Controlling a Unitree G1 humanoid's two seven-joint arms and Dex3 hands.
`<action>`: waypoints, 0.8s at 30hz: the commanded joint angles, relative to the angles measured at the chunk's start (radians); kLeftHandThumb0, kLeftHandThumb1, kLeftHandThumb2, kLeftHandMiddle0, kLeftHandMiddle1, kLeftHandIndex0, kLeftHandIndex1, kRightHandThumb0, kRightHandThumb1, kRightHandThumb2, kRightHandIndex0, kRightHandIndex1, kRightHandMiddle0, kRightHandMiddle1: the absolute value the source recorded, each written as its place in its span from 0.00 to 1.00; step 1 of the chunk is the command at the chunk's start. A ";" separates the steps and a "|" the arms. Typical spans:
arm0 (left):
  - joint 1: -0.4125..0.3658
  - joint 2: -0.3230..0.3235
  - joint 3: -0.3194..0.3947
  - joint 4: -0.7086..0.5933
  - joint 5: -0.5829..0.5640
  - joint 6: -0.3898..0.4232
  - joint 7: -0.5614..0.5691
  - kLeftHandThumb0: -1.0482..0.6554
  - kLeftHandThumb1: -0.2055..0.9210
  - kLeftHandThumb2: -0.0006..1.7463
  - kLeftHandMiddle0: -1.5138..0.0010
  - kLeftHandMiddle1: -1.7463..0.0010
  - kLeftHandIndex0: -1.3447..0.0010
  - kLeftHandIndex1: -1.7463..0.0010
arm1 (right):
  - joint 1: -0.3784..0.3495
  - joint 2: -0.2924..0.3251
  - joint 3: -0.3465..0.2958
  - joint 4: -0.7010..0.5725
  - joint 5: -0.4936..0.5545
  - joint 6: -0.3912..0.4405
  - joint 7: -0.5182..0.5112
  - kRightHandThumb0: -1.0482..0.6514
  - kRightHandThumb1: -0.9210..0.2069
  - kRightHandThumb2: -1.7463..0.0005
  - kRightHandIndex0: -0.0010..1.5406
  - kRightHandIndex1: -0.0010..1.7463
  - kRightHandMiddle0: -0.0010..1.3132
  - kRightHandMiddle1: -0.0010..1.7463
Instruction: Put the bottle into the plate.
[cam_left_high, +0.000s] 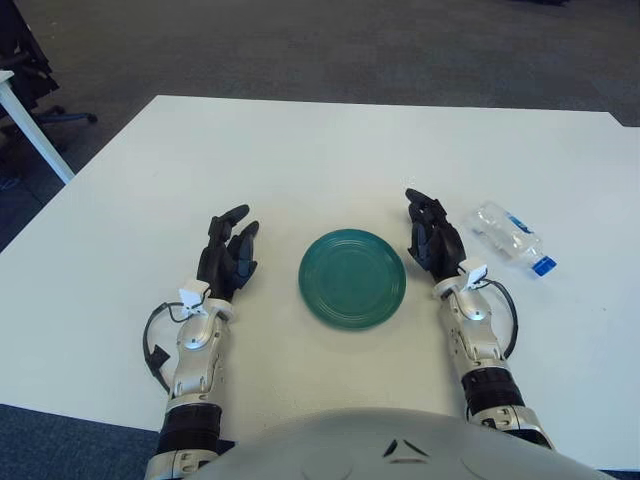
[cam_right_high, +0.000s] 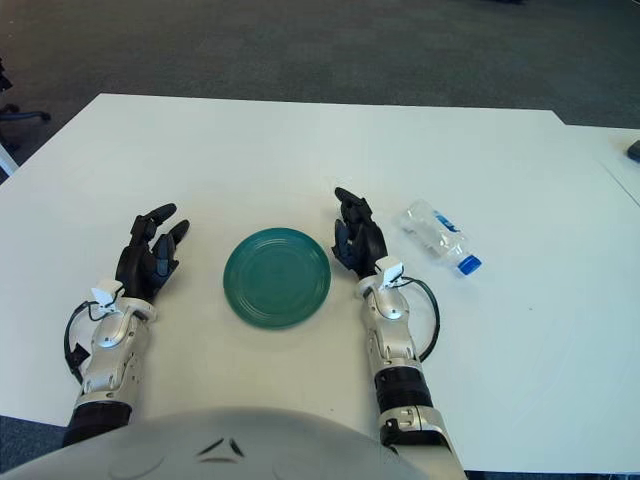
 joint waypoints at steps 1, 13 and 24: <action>0.000 -0.002 -0.004 0.022 0.001 0.009 0.000 0.27 0.97 0.29 0.75 0.77 0.93 0.41 | -0.089 -0.036 -0.021 -0.085 -0.018 0.025 -0.020 0.19 0.00 0.64 0.19 0.00 0.00 0.37; -0.016 -0.006 -0.018 0.053 0.011 -0.008 -0.001 0.26 0.97 0.30 0.76 0.78 0.94 0.41 | -0.286 -0.201 -0.058 -0.082 -0.214 -0.097 -0.110 0.11 0.00 0.74 0.20 0.01 0.00 0.48; -0.024 -0.013 -0.023 0.067 0.008 -0.010 0.001 0.26 0.96 0.31 0.76 0.80 0.96 0.41 | -0.383 -0.354 -0.029 -0.049 -0.466 -0.064 -0.213 0.06 0.00 0.74 0.21 0.01 0.00 0.48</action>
